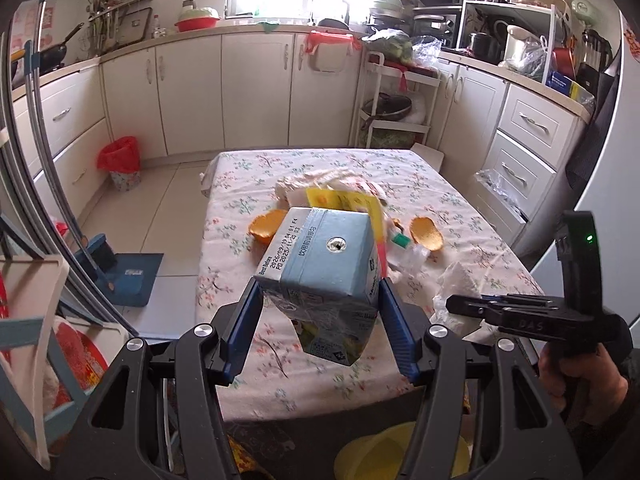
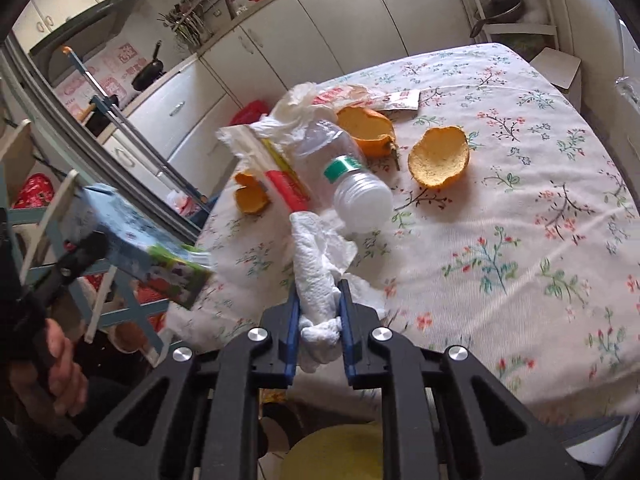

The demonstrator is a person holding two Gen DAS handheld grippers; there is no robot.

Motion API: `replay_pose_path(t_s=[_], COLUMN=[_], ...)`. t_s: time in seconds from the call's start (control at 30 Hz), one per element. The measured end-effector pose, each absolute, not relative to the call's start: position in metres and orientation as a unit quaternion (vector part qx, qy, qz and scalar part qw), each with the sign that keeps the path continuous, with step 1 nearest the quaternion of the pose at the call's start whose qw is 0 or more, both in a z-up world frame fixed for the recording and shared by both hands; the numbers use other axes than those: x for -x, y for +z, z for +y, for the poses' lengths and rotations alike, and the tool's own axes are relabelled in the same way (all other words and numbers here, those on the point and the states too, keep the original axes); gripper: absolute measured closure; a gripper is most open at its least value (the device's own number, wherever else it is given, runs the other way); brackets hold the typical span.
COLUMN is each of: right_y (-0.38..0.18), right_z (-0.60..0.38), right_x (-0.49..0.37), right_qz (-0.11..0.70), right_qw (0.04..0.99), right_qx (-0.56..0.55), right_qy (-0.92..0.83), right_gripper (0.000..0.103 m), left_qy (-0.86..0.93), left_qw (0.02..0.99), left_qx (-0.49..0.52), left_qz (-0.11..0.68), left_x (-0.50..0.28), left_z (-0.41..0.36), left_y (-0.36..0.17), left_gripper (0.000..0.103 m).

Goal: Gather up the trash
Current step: 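Grasp the white tissue with the right tool while the left tool carries the carton, then drop the tissue and carton into the yellow basin with both tools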

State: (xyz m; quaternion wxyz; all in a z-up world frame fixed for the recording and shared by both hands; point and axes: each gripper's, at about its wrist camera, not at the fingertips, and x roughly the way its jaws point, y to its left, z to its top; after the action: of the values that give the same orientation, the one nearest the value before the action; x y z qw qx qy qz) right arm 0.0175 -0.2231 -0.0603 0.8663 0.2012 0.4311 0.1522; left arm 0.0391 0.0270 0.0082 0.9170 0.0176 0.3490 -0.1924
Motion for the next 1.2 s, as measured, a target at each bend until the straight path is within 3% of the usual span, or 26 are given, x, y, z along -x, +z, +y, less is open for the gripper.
replay_pose_path(t_s=[0.47,0.83,0.9,1.07,1.2], right_y=[-0.106,-0.126,-0.134,-0.15,-0.153], right_z=[-0.202,-0.175,-0.173,-0.172,-0.177], right_x=[0.098,0.115,0.119,0.124,0.123], right_qz=[0.525,0.581,0.596,0.621,0.627], right_qw=[0.807,0.787,0.779,0.766,0.764], right_qx=[-0.199,-0.124,-0.107,-0.078,-0.079], right_qy=[0.184,0.169,0.163,0.149,0.131], right_gripper=[0.085,0.081,0.079,0.06,0.051], left_qy=[-0.236,-0.249,-0.248,-0.25,-0.253], left_qw=[0.885,0.85,0.84,0.81,0.795], left_qx=[-0.037,-0.048,-0.058,-0.079,-0.096], left_qz=[0.4,0.463,0.48,0.525,0.542], left_x=[0.063,0.107,0.113,0.119,0.122], left_z=[-0.006,-0.02,-0.025,-0.036,-0.04], left_y=[-0.036,-0.074,-0.084,-0.112,-0.123], left_gripper=[0.047,0.047,0.047,0.047,0.047])
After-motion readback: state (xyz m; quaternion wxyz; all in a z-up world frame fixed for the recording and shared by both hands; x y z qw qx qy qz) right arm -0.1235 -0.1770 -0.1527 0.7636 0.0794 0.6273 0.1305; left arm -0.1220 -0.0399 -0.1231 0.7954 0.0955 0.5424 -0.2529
